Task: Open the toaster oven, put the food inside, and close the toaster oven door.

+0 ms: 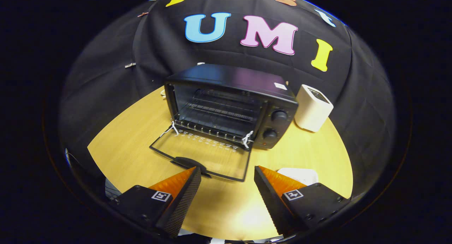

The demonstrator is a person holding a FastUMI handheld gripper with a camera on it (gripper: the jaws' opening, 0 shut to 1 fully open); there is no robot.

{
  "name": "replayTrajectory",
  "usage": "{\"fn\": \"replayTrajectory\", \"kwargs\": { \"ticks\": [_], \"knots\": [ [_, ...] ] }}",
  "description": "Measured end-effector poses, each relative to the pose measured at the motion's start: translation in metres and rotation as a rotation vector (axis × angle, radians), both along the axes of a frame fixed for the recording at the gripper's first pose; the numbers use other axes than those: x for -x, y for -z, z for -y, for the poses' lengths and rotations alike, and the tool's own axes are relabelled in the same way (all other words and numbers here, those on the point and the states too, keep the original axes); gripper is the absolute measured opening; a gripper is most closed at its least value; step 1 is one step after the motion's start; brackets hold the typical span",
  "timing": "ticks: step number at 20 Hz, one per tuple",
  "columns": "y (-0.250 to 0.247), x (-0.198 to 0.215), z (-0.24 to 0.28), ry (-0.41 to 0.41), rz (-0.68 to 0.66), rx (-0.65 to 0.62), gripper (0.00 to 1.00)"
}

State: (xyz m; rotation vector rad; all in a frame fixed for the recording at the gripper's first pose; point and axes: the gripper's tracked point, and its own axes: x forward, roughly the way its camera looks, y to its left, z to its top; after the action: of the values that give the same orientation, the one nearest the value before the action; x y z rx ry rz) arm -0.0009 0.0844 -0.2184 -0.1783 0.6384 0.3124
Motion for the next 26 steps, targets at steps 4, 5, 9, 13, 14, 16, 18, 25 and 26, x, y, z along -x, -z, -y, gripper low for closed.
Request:
{"fn": "replayTrajectory", "kwargs": {
  "ticks": [4,5,9,13,14,16,18,25,26],
  "knots": [
    [-0.017,-0.017,0.059,0.054,-0.002,-0.028,0.99],
    [-0.017,-0.021,0.077,0.069,-0.003,-0.022,0.99],
    [-0.007,-0.033,0.145,0.144,-0.045,-0.019,0.99],
    [0.020,-0.038,0.201,0.222,-0.123,-0.019,0.99],
    [0.028,-0.039,0.209,0.237,-0.143,-0.024,0.99],
    [0.048,-0.041,0.224,0.259,-0.199,-0.038,0.99],
    [0.069,-0.038,0.235,0.271,-0.258,-0.049,1.00],
    [0.125,-0.024,0.260,0.282,-0.421,-0.096,0.95],
    [0.135,-0.023,0.262,0.274,-0.439,-0.092,0.95]
  ]
}}
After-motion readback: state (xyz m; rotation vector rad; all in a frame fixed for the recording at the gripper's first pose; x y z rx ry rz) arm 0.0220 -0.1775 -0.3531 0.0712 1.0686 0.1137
